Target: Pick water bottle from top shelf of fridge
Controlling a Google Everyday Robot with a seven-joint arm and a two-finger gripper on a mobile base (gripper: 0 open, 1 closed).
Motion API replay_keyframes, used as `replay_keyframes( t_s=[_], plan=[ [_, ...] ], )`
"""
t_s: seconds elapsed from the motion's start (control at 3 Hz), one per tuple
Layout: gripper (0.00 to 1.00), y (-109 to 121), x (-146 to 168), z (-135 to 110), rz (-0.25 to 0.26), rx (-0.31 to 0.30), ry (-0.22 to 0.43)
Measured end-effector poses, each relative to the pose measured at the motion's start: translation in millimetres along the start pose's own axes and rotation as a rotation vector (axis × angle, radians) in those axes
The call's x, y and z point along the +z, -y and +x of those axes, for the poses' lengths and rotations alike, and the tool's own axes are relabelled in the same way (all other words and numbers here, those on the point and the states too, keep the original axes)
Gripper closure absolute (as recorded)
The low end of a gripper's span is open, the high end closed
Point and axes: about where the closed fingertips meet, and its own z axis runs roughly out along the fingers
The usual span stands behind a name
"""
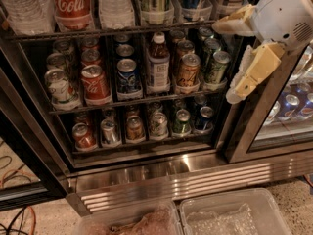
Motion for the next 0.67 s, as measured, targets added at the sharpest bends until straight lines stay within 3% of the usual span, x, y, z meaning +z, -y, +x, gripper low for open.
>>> replay_keyframes(
  t_s=[0.33,0.67],
  plan=[
    [0.0,6,13,-5,0.037,0.025,0.066],
    [0.0,10,19,-16,0.078,0.03,0.204]
  ],
)
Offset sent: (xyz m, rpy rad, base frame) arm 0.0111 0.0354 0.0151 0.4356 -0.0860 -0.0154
